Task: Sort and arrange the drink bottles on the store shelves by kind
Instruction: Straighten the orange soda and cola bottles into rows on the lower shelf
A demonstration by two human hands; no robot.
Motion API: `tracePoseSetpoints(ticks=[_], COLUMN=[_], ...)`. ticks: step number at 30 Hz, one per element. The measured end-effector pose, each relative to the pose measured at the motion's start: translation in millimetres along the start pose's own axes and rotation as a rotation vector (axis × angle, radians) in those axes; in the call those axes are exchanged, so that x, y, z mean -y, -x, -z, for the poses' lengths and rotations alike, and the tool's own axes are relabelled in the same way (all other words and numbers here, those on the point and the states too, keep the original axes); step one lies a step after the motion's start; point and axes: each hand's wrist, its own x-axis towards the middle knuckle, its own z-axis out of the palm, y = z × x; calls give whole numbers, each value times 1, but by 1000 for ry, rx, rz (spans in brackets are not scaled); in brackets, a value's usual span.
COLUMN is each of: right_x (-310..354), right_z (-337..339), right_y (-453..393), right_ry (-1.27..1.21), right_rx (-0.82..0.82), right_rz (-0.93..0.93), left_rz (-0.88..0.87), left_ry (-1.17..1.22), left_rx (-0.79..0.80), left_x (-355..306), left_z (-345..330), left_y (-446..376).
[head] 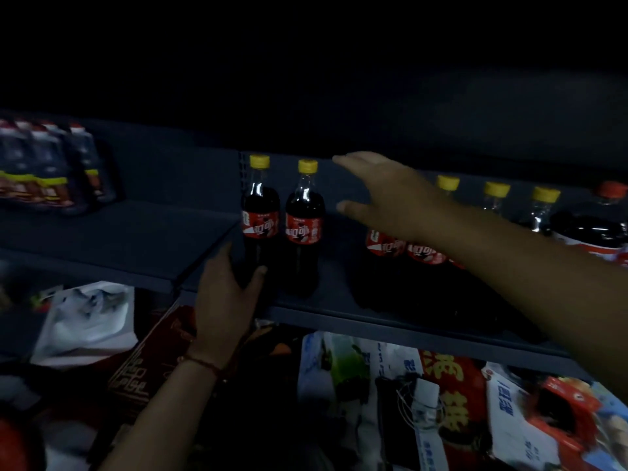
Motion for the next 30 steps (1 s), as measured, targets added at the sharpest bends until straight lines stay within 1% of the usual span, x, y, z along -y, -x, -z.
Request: tracePoseSetpoints(ticks=[4, 6, 11, 17, 21, 25, 30], right_x=[25, 30, 23, 9, 1, -5, -10], right_z=[-12, -20, -29, -13, -6, -4, -4], right_y=[-38, -52, -74, -63, -53, -47, -42], right_ry=[-188, -280, -308, -245, -199, -158, -115], right_rx=[70, 70, 0, 37, 52, 39, 33], right_rz=[-50, -90, -128, -151, -199, -229, -259], left_rz=[64, 48, 56, 72, 73, 31, -18], left_ry=[97, 116, 138, 90, 114, 160, 157], left_rx=[252, 301, 300, 342, 373, 376, 381], left_x=[15, 17, 15, 14, 5, -5, -7], left_z=[-4, -9, -9, -19, -26, -33, -40], left_y=[-14, -14, -14, -9, -5, 1, 5])
